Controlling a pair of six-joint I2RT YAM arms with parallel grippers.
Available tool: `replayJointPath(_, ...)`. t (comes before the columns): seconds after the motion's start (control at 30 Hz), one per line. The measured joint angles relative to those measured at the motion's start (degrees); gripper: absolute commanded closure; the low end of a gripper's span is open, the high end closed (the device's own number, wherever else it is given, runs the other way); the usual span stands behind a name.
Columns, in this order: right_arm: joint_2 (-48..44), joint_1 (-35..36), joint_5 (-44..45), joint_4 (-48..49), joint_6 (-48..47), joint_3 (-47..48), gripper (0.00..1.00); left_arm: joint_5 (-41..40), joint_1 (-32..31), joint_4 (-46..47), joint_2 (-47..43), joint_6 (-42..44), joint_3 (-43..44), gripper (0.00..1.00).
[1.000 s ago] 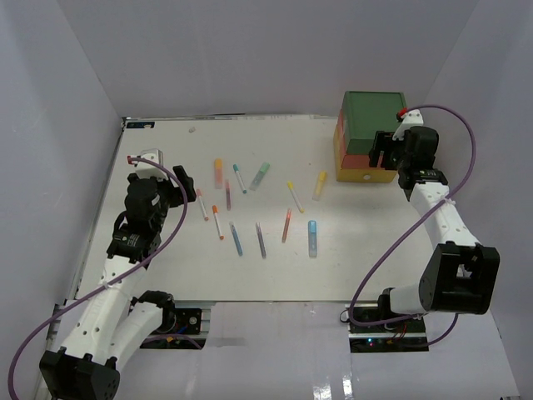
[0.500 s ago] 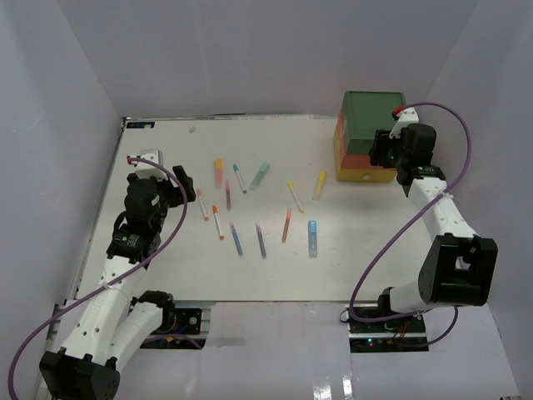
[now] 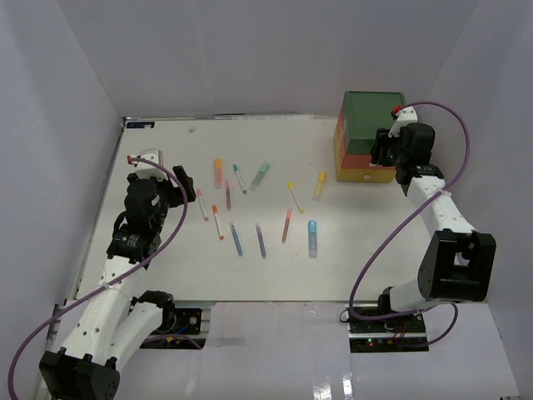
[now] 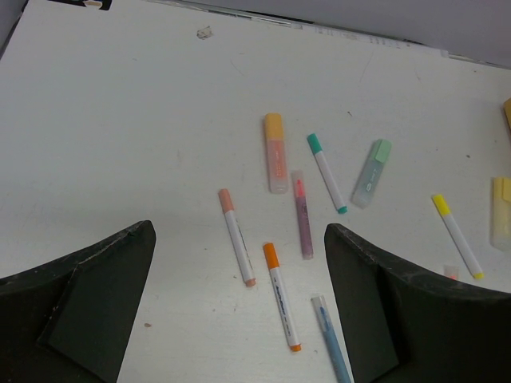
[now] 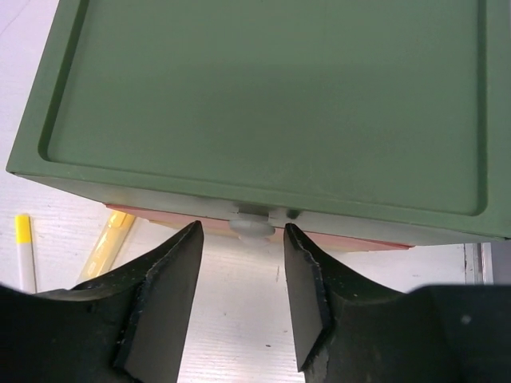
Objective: Sort the stationery into containers
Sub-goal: Open the drawer in the storage box.
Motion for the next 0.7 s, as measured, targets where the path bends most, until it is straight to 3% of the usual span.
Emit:
replayJointPath(0.23,0.00,0.00,0.02,0.55,-0.39,0.00,0.57,0.02,0.00,0.00,0.00,0.02,-0.02,0.02)
replayJointPath(0.5,0.00,-0.04,0.52,0.87,-0.68,0.00,0.79,0.02,0.00,0.00,0.00,0.02,-0.24,0.02)
replayJointPath(0.7,-0.39,-0.04,0.96,1.60,-0.70,-0.76,0.86,0.04,0.00,0.00,0.00,0.00,-0.57,0.02)
